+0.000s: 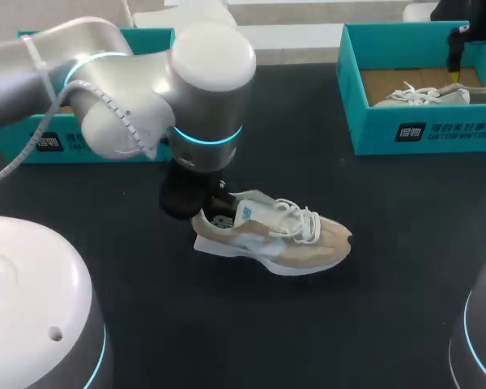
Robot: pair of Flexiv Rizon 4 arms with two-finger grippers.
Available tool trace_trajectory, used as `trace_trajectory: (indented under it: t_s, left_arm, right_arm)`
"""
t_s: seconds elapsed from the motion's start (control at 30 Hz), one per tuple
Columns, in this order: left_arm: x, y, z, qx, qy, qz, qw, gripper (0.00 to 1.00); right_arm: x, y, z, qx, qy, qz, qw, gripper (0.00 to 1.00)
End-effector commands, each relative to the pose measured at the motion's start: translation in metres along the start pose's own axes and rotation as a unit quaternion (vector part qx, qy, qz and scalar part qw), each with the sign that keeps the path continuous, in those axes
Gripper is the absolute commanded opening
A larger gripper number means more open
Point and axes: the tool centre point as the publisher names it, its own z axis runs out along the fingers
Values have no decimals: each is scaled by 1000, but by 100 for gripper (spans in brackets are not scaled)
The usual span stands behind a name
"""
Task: Take the shoe out of the shoebox, open the shoe tongue, remove and reinsert the insole, then place the shoe into the shoebox
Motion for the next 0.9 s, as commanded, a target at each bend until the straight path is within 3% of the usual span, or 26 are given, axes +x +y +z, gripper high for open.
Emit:
trace_trajectory:
  t_s: [0.03, 0.6, 0.77, 0.83, 0.87, 0.9]
  left_arm:
    - [-7, 3, 10, 6, 3, 2, 1000, 0]
    - [-14, -7, 52, 10, -11, 17, 1000, 0]
    - [-11, -9, 55, 9, -4, 4, 1000, 0]
    - [-10, -9, 54, 7, -2, -1, 1000, 11]
    - [-9, -9, 54, 7, -2, -2, 1000, 31]
    - [-8, -10, 52, 7, -2, -4, 1000, 42]
  right_arm:
    - [0, -1, 0, -1, 0, 0, 1000, 100]
    - [0, -1, 0, -1, 0, 0, 1000, 100]
    - [0, -1, 0, -1, 0, 0, 1000, 100]
    - [0, -1, 0, -1, 0, 0, 1000, 100]
    - [0, -1, 0, -1, 0, 0, 1000, 100]
    - [0, -1, 0, -1, 0, 0, 1000, 100]
